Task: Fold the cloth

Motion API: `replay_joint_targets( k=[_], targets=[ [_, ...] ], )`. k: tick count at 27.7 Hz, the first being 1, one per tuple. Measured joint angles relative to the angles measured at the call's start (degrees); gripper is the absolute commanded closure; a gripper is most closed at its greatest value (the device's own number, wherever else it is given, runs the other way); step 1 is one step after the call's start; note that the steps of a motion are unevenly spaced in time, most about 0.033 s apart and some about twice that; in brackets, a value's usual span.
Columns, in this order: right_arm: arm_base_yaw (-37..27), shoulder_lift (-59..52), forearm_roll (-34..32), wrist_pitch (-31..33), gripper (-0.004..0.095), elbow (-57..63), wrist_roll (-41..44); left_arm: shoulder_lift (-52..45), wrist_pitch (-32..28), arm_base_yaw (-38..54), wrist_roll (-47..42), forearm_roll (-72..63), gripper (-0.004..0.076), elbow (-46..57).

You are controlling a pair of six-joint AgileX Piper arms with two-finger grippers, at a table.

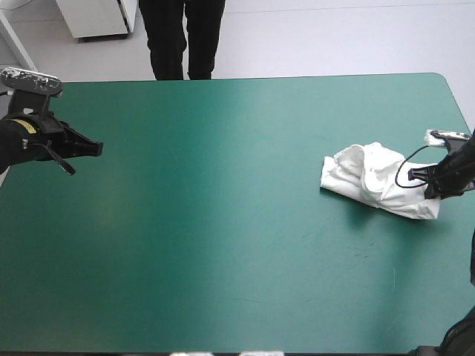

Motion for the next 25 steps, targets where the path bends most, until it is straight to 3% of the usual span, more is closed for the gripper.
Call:
replay_joint_targets(
  k=[13,22,25],
  targets=[
    [-1.33,-0.82,-0.64,-2.14,0.0876,2.57,0.00,0.00,0.07,0.00,0.00,-1.27,0.0733,0.00],
    [-1.74,-3.20,0.70,-2.15,0.0550,2.57,-0.12,0.00,0.13,-4.42,0.92,-1.08,0.0733,0.00],
    [-1.74,-3.86,0.70,-2.15,0.0485,2.57,-0.25,0.00,0.25,-5.93,1.07,-0.44,0.0733,0.00]
  ],
)
